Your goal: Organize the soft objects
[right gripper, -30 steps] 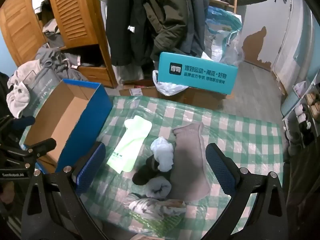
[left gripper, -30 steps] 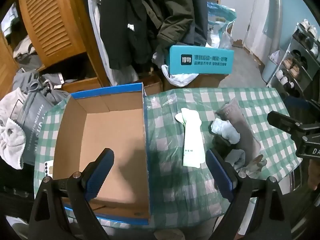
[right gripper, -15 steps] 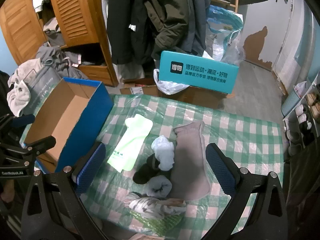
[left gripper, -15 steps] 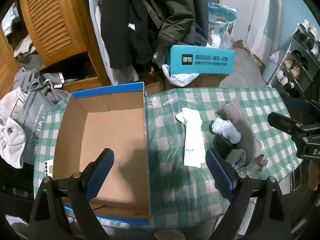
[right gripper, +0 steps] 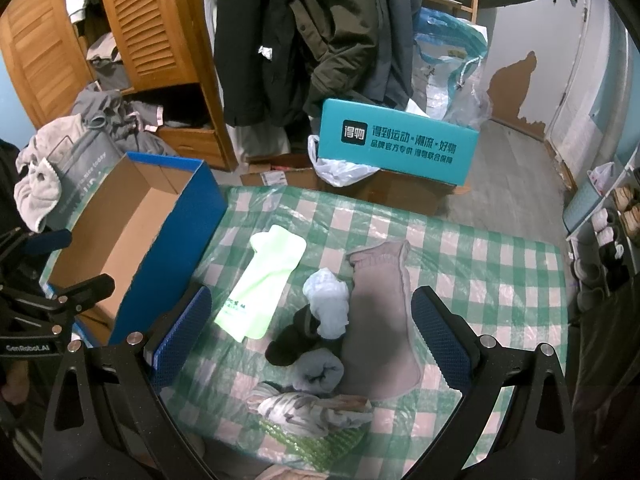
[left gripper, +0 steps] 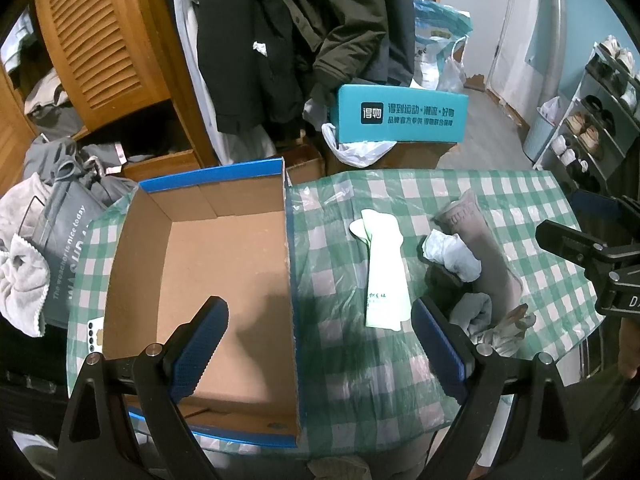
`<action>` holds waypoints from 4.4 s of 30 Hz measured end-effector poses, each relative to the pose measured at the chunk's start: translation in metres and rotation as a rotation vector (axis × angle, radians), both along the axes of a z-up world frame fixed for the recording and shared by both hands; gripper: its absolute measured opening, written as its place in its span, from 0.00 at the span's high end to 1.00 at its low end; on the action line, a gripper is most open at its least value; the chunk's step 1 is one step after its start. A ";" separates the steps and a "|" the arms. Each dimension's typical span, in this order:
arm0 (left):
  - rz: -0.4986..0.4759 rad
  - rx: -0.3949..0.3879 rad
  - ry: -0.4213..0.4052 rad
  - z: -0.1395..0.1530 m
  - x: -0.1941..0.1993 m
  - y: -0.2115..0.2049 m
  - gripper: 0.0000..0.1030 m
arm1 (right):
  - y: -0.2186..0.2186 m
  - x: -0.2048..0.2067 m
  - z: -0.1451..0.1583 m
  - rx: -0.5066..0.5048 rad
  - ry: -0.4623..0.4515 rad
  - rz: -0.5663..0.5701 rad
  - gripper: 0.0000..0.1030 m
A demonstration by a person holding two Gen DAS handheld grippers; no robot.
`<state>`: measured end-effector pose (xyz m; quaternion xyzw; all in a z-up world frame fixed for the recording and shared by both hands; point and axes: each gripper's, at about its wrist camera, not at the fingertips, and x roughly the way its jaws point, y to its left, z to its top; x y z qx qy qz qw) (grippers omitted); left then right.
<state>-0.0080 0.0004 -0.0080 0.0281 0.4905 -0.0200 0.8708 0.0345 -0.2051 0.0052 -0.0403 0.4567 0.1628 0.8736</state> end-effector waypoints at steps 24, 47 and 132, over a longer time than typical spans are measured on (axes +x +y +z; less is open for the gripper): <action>-0.003 0.002 0.016 -0.005 -0.001 -0.003 0.09 | -0.008 0.003 -0.008 0.027 0.055 -0.012 0.02; -0.017 0.008 0.032 -0.012 -0.004 -0.011 0.09 | -0.009 0.004 -0.008 0.017 0.060 -0.017 0.02; -0.103 0.018 0.501 -0.185 0.150 -0.074 0.19 | -0.065 0.110 -0.178 -0.097 0.533 -0.061 0.69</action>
